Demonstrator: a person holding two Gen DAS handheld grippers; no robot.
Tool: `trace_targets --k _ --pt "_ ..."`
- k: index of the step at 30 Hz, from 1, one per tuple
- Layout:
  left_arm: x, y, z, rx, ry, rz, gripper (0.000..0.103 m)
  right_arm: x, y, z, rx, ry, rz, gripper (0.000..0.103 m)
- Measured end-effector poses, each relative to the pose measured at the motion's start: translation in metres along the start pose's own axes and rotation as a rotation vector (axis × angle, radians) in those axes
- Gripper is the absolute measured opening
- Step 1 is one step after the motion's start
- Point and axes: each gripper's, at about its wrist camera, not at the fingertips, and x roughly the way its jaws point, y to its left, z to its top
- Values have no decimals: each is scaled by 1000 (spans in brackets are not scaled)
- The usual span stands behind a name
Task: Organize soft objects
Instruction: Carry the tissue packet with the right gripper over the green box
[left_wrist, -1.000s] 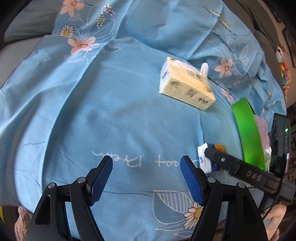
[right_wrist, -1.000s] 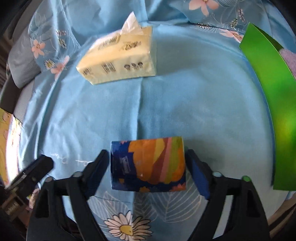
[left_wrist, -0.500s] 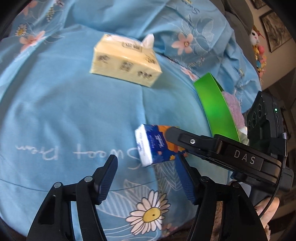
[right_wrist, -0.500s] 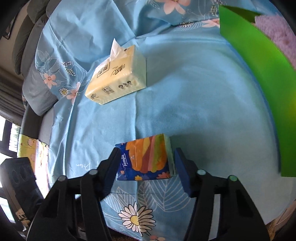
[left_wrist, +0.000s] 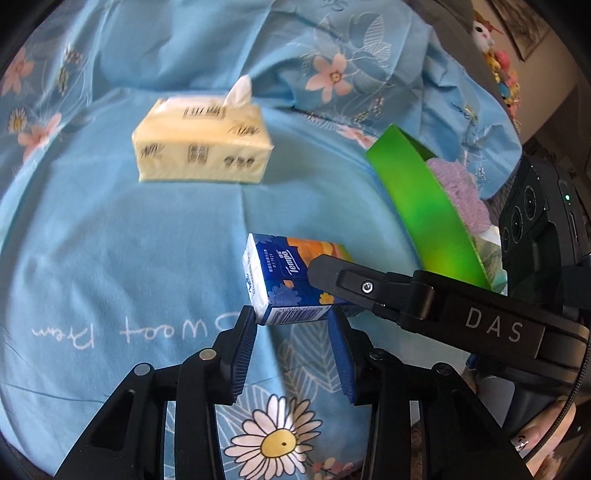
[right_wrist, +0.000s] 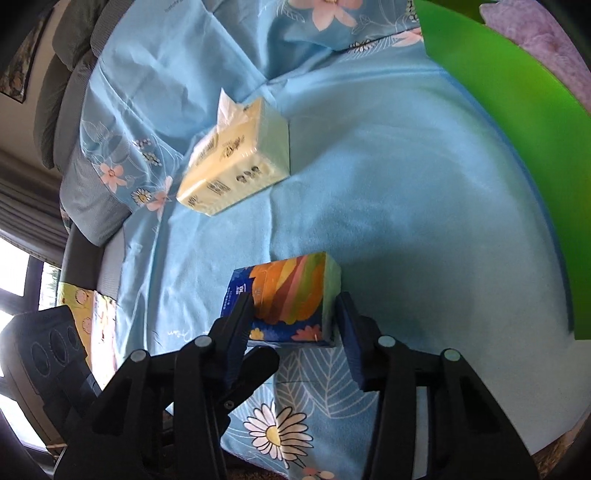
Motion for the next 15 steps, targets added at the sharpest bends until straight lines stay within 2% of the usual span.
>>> trace_targets --k 15 --pt "-4 -52 6 119 -16 -29 41 -55 -14 -8 10 -147 -32 46"
